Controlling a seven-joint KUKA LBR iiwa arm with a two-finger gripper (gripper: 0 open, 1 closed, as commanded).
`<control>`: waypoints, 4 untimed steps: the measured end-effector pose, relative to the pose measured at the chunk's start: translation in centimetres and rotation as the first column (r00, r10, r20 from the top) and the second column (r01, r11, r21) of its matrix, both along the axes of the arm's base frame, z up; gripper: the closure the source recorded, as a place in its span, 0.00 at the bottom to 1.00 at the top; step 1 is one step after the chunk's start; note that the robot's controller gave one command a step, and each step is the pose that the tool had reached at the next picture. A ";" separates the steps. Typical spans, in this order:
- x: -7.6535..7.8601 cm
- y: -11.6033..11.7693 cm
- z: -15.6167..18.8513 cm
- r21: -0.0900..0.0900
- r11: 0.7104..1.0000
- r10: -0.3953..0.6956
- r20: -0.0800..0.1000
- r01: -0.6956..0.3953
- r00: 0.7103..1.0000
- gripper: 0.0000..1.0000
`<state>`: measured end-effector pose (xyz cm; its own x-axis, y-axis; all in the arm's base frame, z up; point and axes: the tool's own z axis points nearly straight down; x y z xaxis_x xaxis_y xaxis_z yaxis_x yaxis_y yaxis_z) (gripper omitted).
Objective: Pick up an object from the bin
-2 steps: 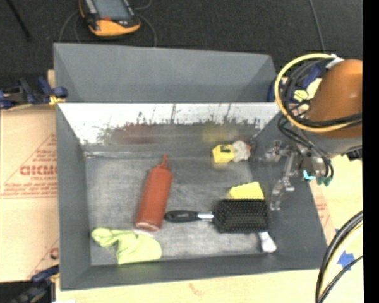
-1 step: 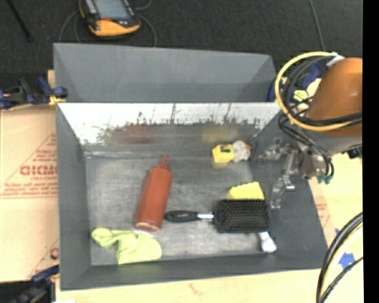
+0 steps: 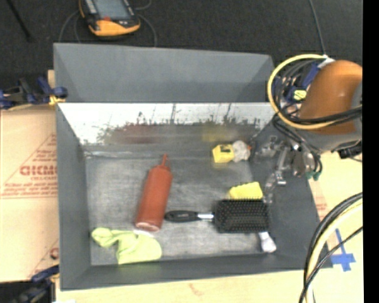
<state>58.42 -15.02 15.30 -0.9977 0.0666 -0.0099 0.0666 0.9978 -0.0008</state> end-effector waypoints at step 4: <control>-0.6 1.0 -7.5 0.006 0.994 0.112 -0.006 -0.112 0.994 1.00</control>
Offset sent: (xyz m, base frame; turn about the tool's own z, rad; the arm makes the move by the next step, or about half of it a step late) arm 0.0068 -0.0019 -0.0418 0.1217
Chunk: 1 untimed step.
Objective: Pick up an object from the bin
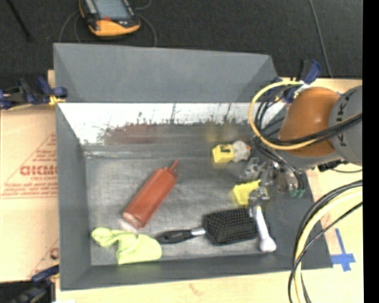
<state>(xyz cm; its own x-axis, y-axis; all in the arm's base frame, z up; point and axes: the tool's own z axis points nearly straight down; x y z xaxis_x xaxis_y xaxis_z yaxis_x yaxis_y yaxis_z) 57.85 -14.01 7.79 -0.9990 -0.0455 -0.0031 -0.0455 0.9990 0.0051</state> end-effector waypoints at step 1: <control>0.0 0.0 0.0 0.000 1.000 0.000 0.000 0.000 1.000 1.00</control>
Offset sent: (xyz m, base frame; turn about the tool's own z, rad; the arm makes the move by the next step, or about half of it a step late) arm 0.0001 -0.0001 0.0192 0.0000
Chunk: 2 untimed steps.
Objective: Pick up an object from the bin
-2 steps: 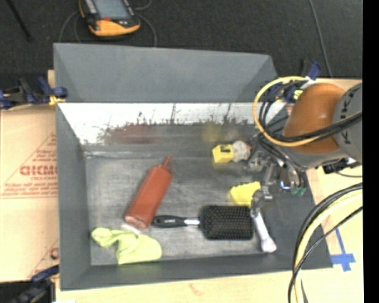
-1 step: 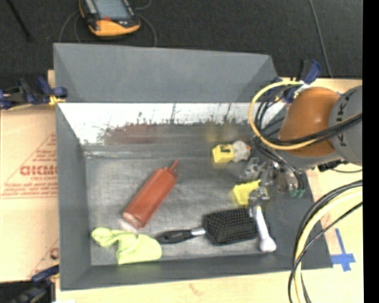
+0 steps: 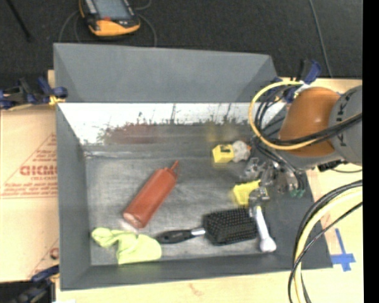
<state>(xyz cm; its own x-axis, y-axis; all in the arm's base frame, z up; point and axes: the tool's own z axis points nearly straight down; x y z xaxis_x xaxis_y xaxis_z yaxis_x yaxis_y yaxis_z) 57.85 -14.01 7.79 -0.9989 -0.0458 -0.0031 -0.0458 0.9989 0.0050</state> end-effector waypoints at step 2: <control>0.0 0.1 0.7 -0.001 1.000 -0.001 0.002 0.001 1.000 1.00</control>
Offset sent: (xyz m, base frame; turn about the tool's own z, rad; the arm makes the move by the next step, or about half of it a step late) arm 0.0001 0.0000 0.0175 0.0000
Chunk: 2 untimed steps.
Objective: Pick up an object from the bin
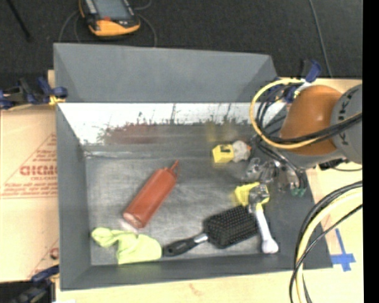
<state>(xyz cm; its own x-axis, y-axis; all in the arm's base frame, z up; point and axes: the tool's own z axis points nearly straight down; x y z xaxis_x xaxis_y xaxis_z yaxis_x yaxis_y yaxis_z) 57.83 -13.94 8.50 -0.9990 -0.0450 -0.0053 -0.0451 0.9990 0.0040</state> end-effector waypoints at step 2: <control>-0.2 0.0 2.2 -0.002 1.000 0.003 -0.007 -0.003 1.000 1.00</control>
Offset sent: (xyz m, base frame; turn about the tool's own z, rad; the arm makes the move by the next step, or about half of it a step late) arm 0.0001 0.0000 0.0996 0.0000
